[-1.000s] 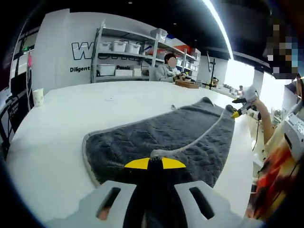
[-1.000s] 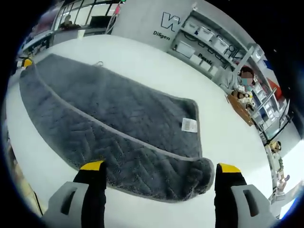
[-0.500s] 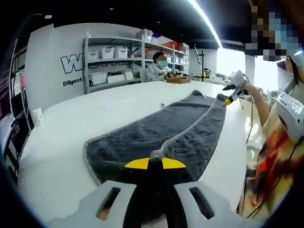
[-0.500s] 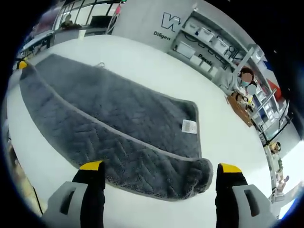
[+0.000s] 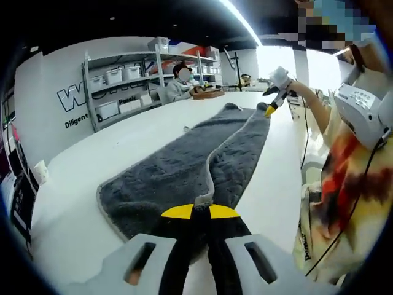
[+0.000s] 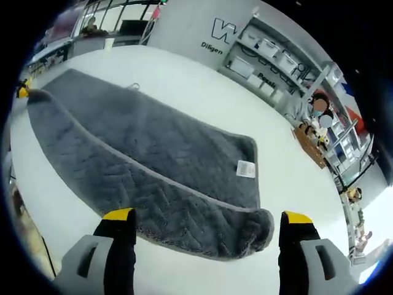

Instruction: Open the folded towel by lifting each exposed corner and separating the folded layers until the towel lies flat within the target outline without major curled edges

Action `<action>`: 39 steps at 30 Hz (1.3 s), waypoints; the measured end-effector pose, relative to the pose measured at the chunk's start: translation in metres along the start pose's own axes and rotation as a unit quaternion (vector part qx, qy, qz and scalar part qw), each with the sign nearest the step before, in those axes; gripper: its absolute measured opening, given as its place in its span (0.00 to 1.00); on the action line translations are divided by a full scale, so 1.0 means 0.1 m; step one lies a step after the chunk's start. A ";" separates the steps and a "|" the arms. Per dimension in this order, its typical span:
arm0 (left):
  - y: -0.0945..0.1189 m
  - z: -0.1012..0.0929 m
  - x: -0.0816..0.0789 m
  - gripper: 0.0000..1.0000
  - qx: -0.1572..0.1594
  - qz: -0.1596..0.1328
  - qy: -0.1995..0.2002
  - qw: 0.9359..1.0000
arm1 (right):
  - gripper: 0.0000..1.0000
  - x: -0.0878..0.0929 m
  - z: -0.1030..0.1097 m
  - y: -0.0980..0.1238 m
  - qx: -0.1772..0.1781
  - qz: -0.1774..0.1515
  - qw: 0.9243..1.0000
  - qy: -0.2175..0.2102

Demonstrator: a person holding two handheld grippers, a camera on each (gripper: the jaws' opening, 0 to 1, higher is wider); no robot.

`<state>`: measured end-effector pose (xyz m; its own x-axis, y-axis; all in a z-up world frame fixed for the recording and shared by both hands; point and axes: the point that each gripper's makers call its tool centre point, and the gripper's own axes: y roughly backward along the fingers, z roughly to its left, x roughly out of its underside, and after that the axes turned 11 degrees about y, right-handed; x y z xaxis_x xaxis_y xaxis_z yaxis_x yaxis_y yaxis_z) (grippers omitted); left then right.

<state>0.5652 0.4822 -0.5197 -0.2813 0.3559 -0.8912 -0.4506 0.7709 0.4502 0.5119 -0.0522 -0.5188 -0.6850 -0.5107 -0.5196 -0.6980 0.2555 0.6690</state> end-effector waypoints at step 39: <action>0.35 -0.26 0.59 0.05 0.037 0.096 0.028 0.994 | 0.97 -0.01 0.14 -0.03 -0.019 -0.003 1.000 0.019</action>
<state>0.5105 0.5162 -0.5552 -0.4035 0.4717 -0.7840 -0.3215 0.7292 0.6041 0.5120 -0.0408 -0.5275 -0.6725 -0.5429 -0.5029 -0.6927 0.2225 0.6861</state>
